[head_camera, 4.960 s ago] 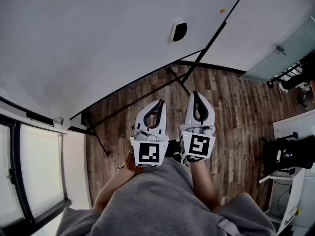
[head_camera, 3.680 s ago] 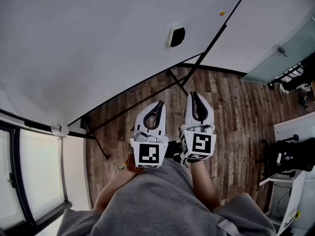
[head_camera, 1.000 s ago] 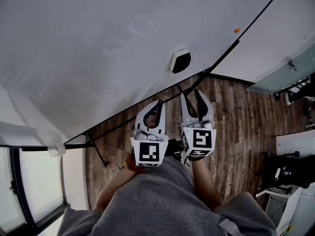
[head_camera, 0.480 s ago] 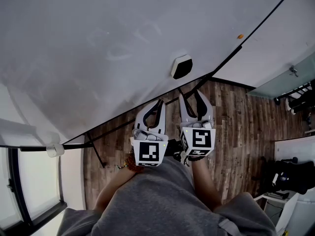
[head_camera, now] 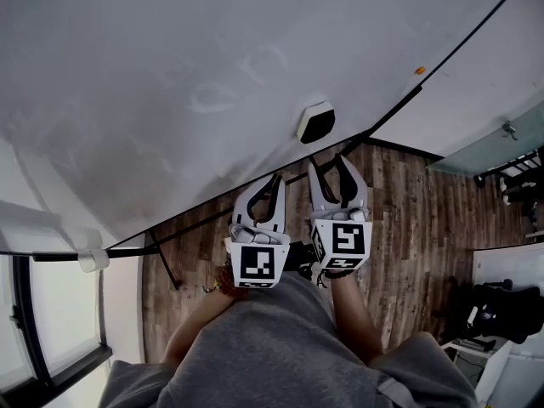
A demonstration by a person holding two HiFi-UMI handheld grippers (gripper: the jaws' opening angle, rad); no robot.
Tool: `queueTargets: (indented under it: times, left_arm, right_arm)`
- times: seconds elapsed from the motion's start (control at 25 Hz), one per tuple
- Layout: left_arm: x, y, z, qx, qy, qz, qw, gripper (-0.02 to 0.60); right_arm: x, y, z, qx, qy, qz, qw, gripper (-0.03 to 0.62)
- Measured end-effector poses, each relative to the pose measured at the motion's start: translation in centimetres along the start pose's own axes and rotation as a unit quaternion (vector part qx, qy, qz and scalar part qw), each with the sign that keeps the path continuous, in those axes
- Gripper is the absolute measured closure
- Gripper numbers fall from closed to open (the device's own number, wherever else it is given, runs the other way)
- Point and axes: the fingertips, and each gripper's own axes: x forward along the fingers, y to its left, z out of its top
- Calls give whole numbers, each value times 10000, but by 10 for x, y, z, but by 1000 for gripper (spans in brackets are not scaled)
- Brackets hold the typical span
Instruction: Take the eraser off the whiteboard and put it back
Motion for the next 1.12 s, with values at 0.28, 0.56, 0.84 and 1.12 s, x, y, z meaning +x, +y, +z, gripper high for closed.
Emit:
queueTargets:
  times: [0.28,0.56,0.84,1.12]
  left_arm:
    - [9,8,-7,77,37,141,9999,574]
    - [18,13,-9,74,65,211,9997,574]
    - [22,21,-11,84,79,314,9994,574]
    - [26,21,-9,230,65,325,9992,574]
  right_arm:
    - [15,-1,-3,-9,21,103,9999,376]
    - [28,-4,-2,-42,37,185,9998,362]
    - [39,-6,-3,-37,33,186,9998,345]
    - [46,-9,-2,-30,35,187,9998,339]
